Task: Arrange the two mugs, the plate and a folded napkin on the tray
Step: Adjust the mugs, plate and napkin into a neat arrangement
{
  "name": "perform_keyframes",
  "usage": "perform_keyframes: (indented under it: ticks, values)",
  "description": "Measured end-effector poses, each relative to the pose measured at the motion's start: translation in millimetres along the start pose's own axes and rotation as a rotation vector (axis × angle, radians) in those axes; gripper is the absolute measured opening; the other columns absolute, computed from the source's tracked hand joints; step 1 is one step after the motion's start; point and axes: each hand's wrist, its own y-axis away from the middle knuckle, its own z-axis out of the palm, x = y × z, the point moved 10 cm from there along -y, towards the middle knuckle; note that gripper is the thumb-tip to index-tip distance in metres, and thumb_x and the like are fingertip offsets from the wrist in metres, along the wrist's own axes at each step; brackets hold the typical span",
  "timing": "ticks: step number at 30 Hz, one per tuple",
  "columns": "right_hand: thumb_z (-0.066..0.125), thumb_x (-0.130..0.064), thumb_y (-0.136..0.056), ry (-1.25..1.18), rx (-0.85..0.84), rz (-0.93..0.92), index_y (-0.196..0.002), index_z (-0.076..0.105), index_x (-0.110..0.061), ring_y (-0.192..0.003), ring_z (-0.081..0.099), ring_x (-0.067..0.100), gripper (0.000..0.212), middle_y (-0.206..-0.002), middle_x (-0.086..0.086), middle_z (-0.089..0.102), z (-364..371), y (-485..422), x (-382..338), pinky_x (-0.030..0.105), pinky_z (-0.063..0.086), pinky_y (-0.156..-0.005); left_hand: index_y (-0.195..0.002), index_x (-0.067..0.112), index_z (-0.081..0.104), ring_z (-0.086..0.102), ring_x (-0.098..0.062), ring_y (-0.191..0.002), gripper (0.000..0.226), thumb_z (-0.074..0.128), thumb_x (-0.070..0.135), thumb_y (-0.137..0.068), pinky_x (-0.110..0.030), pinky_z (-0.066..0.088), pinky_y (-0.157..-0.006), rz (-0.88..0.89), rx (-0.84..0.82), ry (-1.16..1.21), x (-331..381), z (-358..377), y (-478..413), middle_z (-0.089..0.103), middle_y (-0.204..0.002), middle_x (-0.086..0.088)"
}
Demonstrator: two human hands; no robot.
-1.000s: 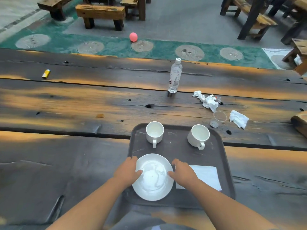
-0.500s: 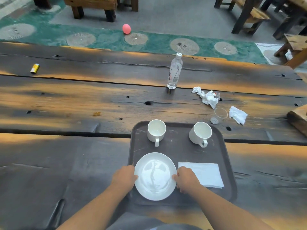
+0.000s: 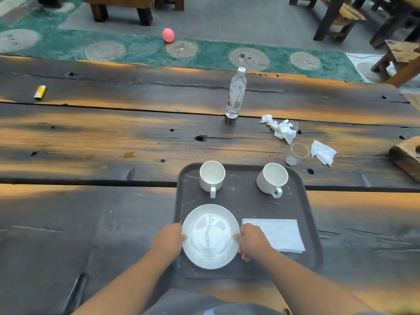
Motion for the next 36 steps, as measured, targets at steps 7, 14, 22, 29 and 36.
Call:
perform_keyframes:
  ticks: [7,14,22,29,36]
  values:
    - [0.046,-0.015,-0.101,-0.019,-0.006,0.004,-0.076,0.047,-0.009,-0.041,0.06,0.024,0.026,-0.066,0.016,0.069,-1.7,-2.7,-1.9,0.028,0.056,-0.047,-0.092,0.014,0.051,0.064,-0.03,-0.097,0.02,0.05,0.031,-0.102,-0.035,0.045,-0.074,0.0,-0.006,-0.005,-0.3,-1.5,-1.0,0.067,-0.106,-0.009]
    - [0.046,-0.016,-0.102,-0.029,-0.002,0.02,-0.077,0.048,-0.009,-0.036,0.06,0.02,0.026,-0.07,0.017,0.074,-0.4,-5.0,0.5,0.027,0.055,-0.046,-0.089,0.016,0.048,0.063,-0.03,-0.095,0.019,0.051,0.031,-0.102,-0.036,0.047,-0.076,-0.006,-0.001,0.001,1.2,-3.3,0.0,0.067,-0.106,-0.009]
    - [0.047,-0.023,-0.101,-0.064,0.025,0.007,-0.076,0.049,-0.009,-0.034,0.059,0.017,0.028,-0.06,0.009,0.069,-2.8,-2.1,11.3,0.024,0.049,-0.039,-0.093,0.016,0.05,0.063,-0.027,-0.088,0.022,0.048,0.037,-0.102,-0.035,0.048,-0.071,-0.032,0.068,0.04,-0.7,-4.8,7.8,0.066,-0.098,-0.006]
    - [0.048,-0.03,-0.1,0.01,0.123,-0.074,-0.075,0.049,-0.014,-0.051,0.065,0.022,0.029,-0.071,0.008,0.073,-24.3,9.8,20.3,0.033,0.058,-0.057,-0.096,0.015,0.052,0.063,-0.032,-0.096,0.027,0.044,0.04,-0.102,-0.036,0.044,-0.071,0.066,0.053,-0.022,46.9,0.0,21.1,0.067,-0.106,-0.01]
    - [0.047,-0.033,-0.1,0.124,0.179,-0.14,-0.088,0.056,-0.014,-0.077,0.056,0.021,0.024,-0.078,-0.004,0.06,-49.4,18.6,40.7,0.033,0.044,-0.065,-0.086,0.015,0.043,0.06,-0.031,-0.09,0.026,0.039,0.032,-0.105,-0.035,0.039,-0.069,0.155,0.06,-0.001,113.0,10.1,31.2,0.061,-0.092,-0.007]
